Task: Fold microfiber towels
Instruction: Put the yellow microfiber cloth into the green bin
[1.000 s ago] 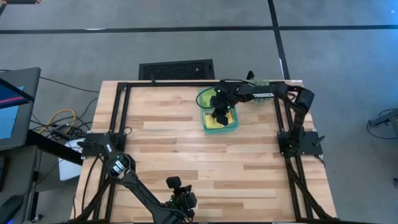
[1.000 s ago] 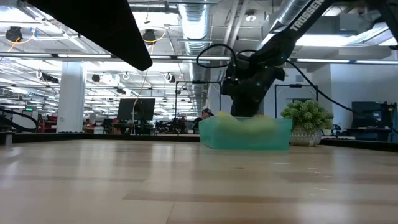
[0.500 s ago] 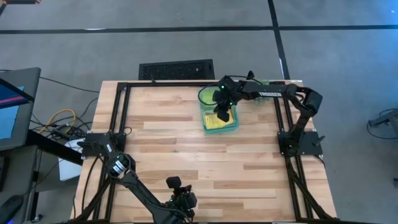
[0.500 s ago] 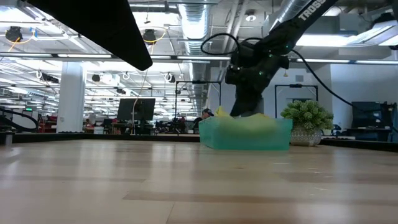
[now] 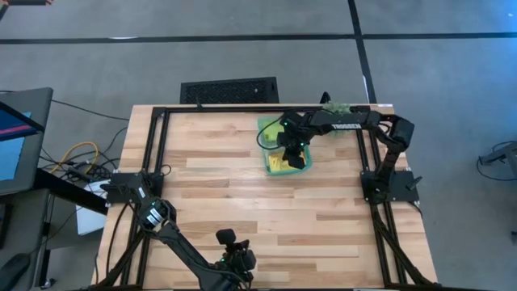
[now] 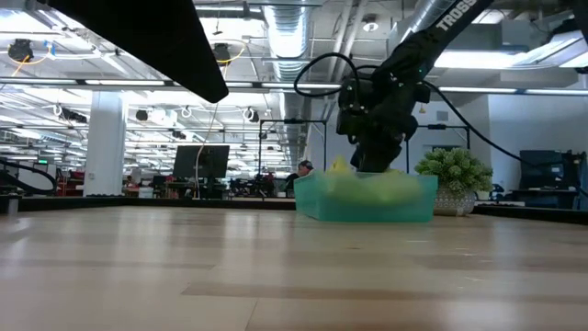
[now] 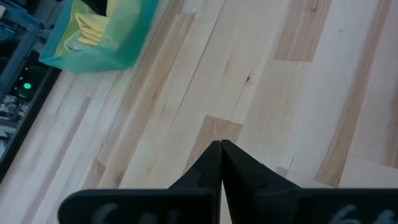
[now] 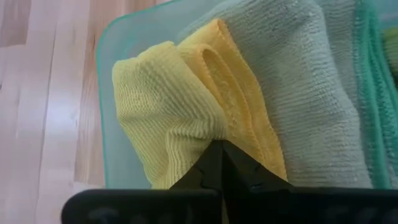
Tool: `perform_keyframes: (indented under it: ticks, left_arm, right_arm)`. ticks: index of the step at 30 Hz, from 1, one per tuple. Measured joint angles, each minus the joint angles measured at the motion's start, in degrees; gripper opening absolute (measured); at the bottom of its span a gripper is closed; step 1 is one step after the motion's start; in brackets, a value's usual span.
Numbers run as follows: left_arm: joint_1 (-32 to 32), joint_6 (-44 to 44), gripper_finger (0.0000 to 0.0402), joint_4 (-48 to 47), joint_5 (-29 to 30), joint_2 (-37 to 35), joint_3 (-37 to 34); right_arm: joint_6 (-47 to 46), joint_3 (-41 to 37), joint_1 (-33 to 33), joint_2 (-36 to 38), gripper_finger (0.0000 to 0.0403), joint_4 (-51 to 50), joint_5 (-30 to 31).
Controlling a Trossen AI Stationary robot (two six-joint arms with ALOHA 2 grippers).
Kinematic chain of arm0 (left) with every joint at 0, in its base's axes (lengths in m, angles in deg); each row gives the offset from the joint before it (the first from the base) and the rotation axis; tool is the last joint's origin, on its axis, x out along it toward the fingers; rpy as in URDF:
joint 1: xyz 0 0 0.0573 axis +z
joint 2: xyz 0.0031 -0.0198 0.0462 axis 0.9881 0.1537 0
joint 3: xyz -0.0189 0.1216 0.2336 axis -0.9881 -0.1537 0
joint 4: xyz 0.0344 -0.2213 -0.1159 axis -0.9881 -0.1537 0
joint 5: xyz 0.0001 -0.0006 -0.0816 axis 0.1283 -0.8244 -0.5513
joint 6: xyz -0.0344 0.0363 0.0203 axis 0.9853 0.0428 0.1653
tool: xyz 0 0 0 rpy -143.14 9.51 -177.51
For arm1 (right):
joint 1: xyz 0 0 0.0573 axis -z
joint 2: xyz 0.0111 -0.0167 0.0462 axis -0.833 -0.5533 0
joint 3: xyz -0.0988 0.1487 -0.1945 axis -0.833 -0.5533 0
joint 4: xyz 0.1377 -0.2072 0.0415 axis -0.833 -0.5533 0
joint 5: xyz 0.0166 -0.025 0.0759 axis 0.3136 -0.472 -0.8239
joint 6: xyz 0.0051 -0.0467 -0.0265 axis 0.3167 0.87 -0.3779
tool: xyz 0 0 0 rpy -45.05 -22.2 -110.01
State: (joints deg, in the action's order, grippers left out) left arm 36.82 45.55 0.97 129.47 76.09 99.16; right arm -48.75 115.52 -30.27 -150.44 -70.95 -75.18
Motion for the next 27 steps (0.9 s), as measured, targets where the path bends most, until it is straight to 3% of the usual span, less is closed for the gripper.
perform_keyframes:
  ticks: [13, 17, 19, 27]
  left_arm:
    - [-0.01, 0.0, 0.0, -0.07, 0.08, 0.0, 0.0]
    - [-0.02, 0.0, 0.0, -0.05, 0.09, 0.0, 0.0]
    - [-0.02, 0.0, 0.0, -0.02, 0.09, 0.0, 0.0]
    - [-0.02, 0.0, 0.0, 0.02, 0.09, 0.0, -0.02]
  right_arm:
    - [-1.36, 0.0, 1.11, 5.86, 0.0026, 1.01, 1.57]
    - [-0.68, 0.0, 0.69, 7.02, 0.0022, 1.9, -1.81]
    - [-1.42, 0.0, 0.32, 6.19, 0.0019, 3.93, -4.38]
    - [-4.83, -0.04, -1.7, -3.43, 0.0021, 10.73, -4.25]
